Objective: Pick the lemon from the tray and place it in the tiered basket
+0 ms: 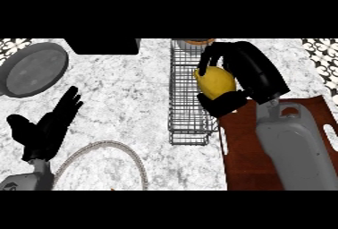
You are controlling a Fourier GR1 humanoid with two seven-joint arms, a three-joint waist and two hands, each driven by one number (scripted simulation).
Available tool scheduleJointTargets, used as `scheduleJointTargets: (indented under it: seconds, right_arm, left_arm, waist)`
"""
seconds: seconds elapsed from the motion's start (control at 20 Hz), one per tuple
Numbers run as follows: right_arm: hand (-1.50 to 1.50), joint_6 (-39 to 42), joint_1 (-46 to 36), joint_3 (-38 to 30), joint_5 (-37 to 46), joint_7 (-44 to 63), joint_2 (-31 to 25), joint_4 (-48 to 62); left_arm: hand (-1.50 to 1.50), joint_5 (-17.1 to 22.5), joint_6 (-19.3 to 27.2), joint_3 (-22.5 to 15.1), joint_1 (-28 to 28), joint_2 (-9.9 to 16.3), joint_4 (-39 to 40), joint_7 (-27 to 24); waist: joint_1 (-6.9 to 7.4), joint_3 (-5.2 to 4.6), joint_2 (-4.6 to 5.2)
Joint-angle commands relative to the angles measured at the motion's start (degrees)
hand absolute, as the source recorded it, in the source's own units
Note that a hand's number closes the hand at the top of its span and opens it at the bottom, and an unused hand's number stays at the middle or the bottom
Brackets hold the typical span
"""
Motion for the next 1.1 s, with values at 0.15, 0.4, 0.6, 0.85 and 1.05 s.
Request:
scheduleJointTargets:
  seconds: [0.15, 0.4, 0.6, 0.85, 1.05]
  right_arm:
    - [1.5, -10.11, -2.5, 2.88, 9.31, -5.46, 5.69, 12.09]
    - [1.5, -13.58, -3.91, 2.7, 13.01, -6.17, 7.98, 15.75]
    - [1.5, -23.5, -5.31, -0.34, 7.66, -9.67, 9.72, 19.05]
    - [-1.5, -23.24, -7.87, -0.48, 8.9, -10.63, 9.8, 24.62]
    - [-1.5, -27.71, -9.18, 1.88, 5.86, -11.2, 9.83, 26.95]
  left_arm:
    - [0.0, 0.48, -1.23, 1.11, -0.46, 0.17, -0.27, 0.49]
    - [0.0, -0.44, -1.39, 0.9, 0.46, -0.84, -1.1, -1.03]
    - [0.0, 0.33, -2.36, 1.3, 0.77, -0.75, 1.21, -1.21]
    - [0.0, 0.45, -2.11, 1.05, 3.89, -0.88, -6.87, 3.95]
    - [0.0, 1.91, -4.58, 3.36, 2.01, 1.35, -5.02, 3.3]
  waist:
    - [0.4, 0.01, 0.13]
    - [0.17, 0.01, 0.06]
    - [0.49, 0.02, 0.17]
    - [0.36, 0.03, -0.01]
    - [0.47, 0.02, 0.01]
